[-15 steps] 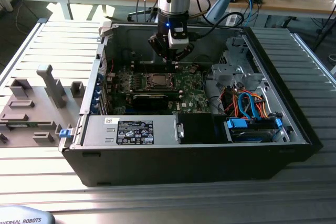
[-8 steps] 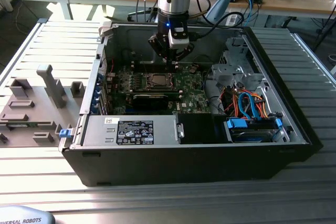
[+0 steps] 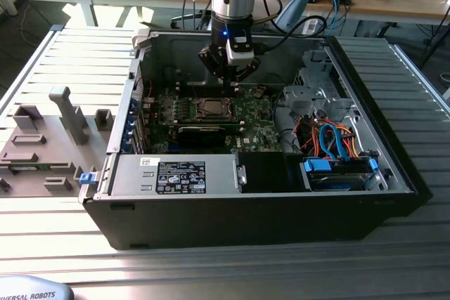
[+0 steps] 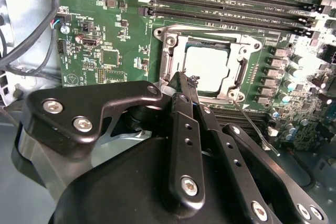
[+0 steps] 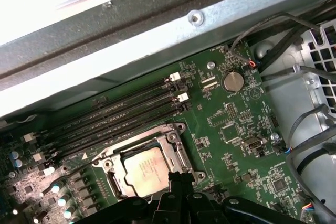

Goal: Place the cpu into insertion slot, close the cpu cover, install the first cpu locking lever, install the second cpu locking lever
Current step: 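Install the first cpu locking lever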

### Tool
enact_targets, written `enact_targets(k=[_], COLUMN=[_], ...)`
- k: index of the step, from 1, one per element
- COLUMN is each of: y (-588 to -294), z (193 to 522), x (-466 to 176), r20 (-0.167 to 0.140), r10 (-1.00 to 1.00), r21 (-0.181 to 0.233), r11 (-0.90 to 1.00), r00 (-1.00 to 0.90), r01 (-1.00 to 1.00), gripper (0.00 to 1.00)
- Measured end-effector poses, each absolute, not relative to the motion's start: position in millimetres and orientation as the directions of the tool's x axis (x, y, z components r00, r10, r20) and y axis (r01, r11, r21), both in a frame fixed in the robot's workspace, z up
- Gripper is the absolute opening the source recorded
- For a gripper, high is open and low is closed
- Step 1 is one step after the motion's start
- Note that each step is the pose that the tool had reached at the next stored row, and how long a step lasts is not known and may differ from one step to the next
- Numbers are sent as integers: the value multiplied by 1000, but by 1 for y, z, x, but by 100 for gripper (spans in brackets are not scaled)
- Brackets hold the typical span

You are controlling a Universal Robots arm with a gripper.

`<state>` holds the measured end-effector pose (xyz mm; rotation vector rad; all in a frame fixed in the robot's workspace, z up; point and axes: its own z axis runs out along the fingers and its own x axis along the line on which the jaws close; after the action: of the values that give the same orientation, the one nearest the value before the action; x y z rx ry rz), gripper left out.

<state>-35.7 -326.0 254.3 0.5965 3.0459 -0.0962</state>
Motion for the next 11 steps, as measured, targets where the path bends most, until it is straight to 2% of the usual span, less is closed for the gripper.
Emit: enact_targets(k=[11], y=[-326], z=[254], x=[-36], r20=[-48], r10=[358], r21=[-54], r11=[931], r00=[-933], r01=[360], gripper=[11])
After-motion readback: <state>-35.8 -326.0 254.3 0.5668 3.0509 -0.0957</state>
